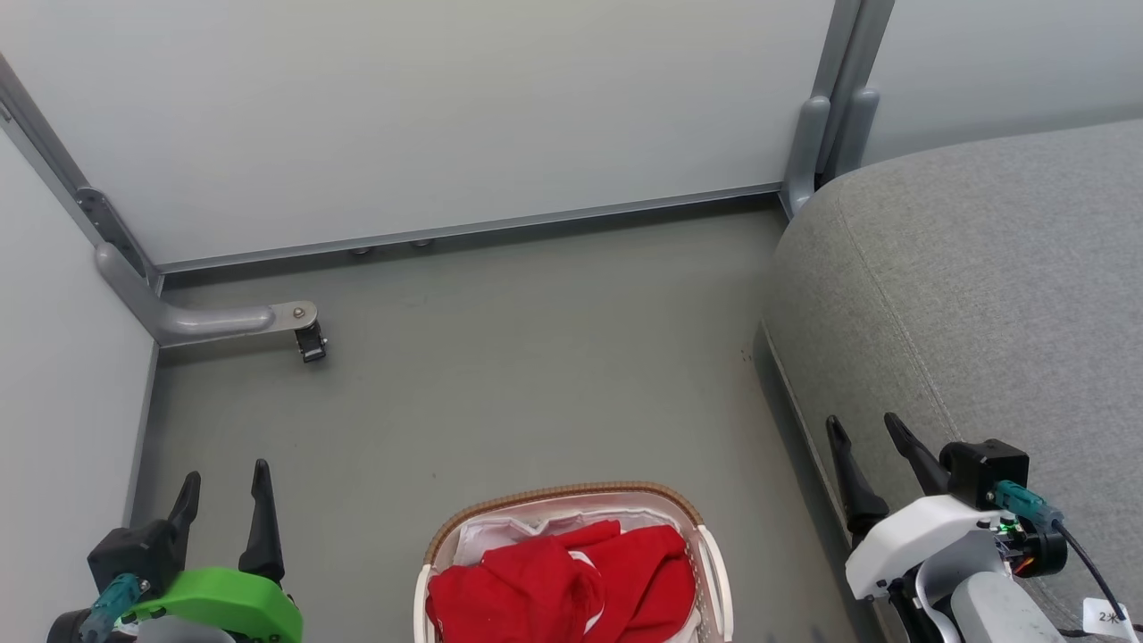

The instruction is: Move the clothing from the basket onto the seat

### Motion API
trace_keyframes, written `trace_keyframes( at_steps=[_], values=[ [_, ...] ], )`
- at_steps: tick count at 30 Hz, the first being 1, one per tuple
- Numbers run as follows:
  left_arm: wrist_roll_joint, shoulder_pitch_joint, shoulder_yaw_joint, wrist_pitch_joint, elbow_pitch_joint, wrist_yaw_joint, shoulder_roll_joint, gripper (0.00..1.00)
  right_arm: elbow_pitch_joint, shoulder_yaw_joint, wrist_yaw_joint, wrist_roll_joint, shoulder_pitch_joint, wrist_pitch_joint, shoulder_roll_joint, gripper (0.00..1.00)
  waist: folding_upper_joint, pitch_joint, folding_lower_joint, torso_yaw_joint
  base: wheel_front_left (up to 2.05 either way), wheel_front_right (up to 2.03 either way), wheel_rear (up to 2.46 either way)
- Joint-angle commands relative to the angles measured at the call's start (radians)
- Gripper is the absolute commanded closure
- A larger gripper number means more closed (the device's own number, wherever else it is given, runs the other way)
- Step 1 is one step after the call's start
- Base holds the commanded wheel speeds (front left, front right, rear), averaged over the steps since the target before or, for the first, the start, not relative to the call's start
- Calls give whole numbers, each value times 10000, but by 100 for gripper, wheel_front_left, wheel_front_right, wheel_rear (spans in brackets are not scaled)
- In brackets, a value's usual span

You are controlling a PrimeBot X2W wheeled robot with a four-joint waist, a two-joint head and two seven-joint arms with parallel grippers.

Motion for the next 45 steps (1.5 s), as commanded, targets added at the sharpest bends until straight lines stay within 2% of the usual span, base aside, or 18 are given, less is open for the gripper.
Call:
trace_keyframes(
  at_steps=[1, 20, 26, 32, 37, 45],
  values=[
    [324, 56, 54, -108, -55, -42, 27, 0, -14, -9, 2, -267, -125, -98, -21, 0, 0, 4, 0, -3, 0, 0, 0],
    [1765, 199, 553, -489, 178, -265, -197, 0, 181, -133, 3, -1718, 2, -479, 42, 0, 0, 7, -1, -91, 0, 0, 0],
    [2190, 134, 380, -604, 419, -381, -257, 0, 154, -70, 3, -2130, -126, -592, 52, 0, 0, 369, -1, -163, 0, 0, 0],
    [2406, -639, -344, -724, 870, -467, -316, 0, -45, -23, 2, -2622, -618, -694, 146, 0, 0, 1427, -1, -360, 0, 0, 0],
    [2154, -1432, -1745, -807, 1204, -473, -112, 0, -292, 145, 1, -3091, -1171, -769, 268, 0, 0, 2532, -1, -651, 0, 0, 0],
    [1165, -2862, -3839, -773, 1973, -477, 205, 0, -690, 302, -1, -3194, -1888, -765, 420, 0, 0, 4162, -1, -1099, 0, 0, 0]
  ],
)
